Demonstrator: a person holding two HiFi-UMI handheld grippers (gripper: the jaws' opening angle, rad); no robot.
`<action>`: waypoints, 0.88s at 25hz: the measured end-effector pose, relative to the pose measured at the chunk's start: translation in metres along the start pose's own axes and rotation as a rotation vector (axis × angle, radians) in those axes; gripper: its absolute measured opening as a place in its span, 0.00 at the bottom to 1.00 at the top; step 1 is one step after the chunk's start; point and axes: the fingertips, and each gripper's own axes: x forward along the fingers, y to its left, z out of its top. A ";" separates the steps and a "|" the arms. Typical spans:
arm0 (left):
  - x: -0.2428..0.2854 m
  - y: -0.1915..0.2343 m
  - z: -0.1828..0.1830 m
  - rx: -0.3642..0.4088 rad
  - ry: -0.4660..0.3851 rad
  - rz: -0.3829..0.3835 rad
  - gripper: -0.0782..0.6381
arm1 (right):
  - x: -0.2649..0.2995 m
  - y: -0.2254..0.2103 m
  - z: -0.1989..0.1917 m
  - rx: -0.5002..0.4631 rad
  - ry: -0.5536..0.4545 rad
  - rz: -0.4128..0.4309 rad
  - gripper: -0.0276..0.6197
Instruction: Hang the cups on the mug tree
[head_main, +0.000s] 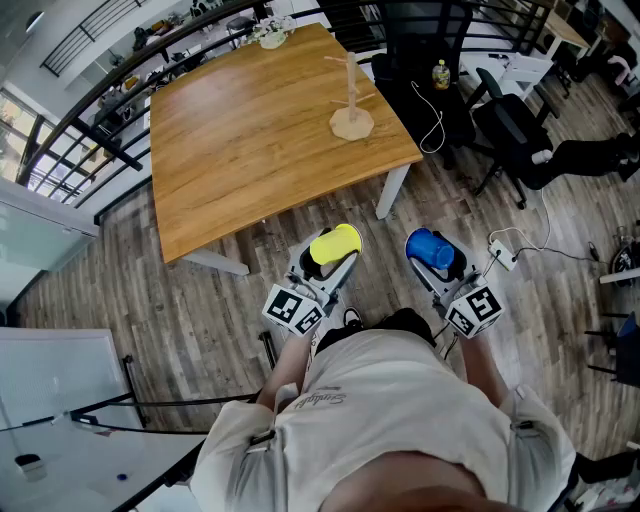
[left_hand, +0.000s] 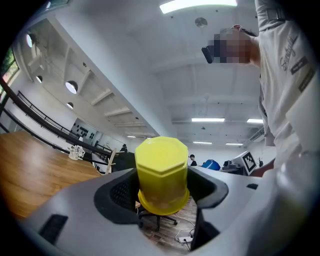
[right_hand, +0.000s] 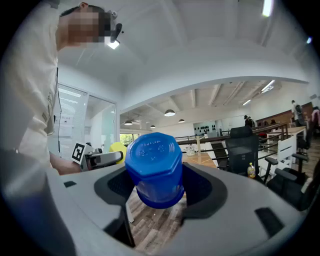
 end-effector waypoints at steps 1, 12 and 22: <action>0.001 0.001 0.000 0.002 0.003 -0.007 0.53 | 0.002 -0.004 0.000 0.006 -0.001 -0.005 0.47; -0.001 0.027 -0.005 -0.039 0.008 -0.022 0.53 | 0.025 -0.021 0.004 0.091 -0.033 -0.082 0.48; 0.010 0.045 -0.020 -0.074 0.056 -0.042 0.53 | 0.029 -0.033 -0.011 0.148 -0.015 -0.139 0.48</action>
